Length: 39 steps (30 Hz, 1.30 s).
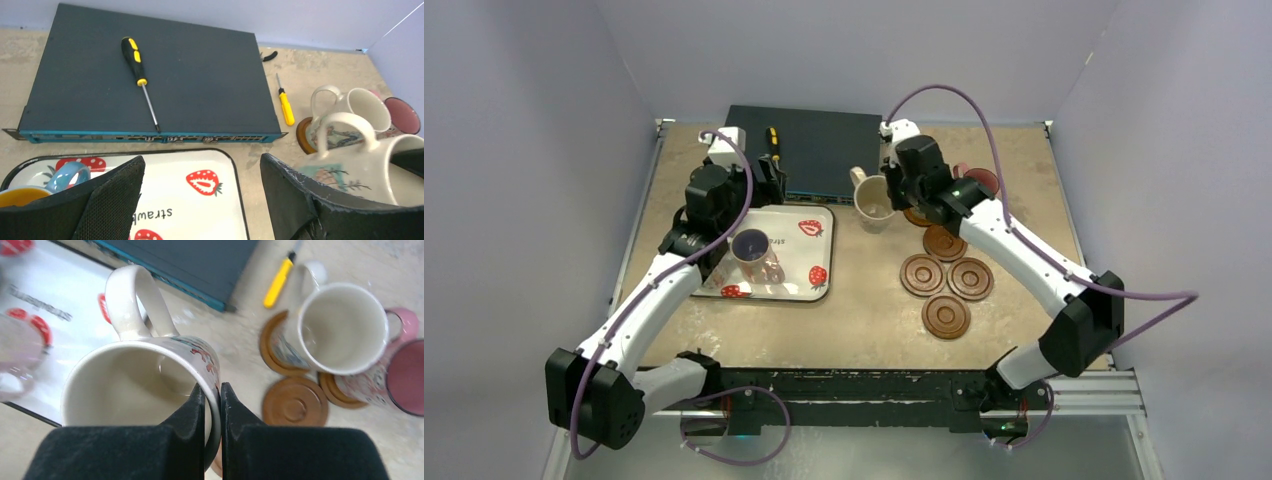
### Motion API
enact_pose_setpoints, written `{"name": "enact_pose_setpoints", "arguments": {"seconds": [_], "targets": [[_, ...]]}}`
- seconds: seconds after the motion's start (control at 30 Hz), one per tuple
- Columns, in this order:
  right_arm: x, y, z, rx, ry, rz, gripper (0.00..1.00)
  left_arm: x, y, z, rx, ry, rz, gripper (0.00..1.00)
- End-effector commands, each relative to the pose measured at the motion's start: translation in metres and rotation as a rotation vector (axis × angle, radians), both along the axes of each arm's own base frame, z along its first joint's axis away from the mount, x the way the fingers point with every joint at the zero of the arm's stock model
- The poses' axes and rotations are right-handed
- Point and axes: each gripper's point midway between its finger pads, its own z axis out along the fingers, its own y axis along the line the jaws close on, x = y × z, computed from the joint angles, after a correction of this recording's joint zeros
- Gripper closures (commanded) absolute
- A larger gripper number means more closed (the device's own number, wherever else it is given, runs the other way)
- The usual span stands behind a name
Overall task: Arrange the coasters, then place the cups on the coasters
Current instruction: Place the cup at the center of the board.
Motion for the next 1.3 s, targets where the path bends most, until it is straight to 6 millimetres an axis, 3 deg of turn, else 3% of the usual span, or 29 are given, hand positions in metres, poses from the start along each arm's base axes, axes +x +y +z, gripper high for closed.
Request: {"name": "enact_pose_setpoints", "arguments": {"seconds": [0.0, 0.1, 0.2, 0.33, 0.7, 1.07, 1.27], "targets": [[-0.011, -0.020, 0.003, -0.066, -0.044, 0.098, 1.00, 0.004, 0.003, 0.016, -0.018, -0.035, 0.003, 0.19], [-0.013, -0.050, -0.014, -0.100, 0.001, 0.065, 1.00, 0.004, 0.004, 0.017, -0.013, -0.037, 0.007, 0.19], [-0.018, -0.064, -0.025, -0.117, 0.023, 0.073, 1.00, 0.004, 0.004, 0.015, -0.006, -0.034, 0.010, 0.19], [-0.028, -0.047, -0.032, -0.044, 0.024, 0.169, 1.00, 0.005, 0.005, 0.013, -0.003, -0.027, 0.013, 0.19], [-0.025, -0.014, -0.039, -0.027, -0.014, 0.304, 1.00, 0.008, 0.004, 0.005, 0.006, -0.005, 0.012, 0.19], [-0.017, 0.006, -0.049, -0.053, -0.027, 0.332, 1.00, 0.010, 0.002, 0.000, 0.011, 0.011, 0.004, 0.20], [-0.015, 0.009, -0.067, -0.106, 0.012, 0.321, 1.00, 0.011, 0.001, -0.001, 0.015, 0.016, 0.003, 0.20]]}}
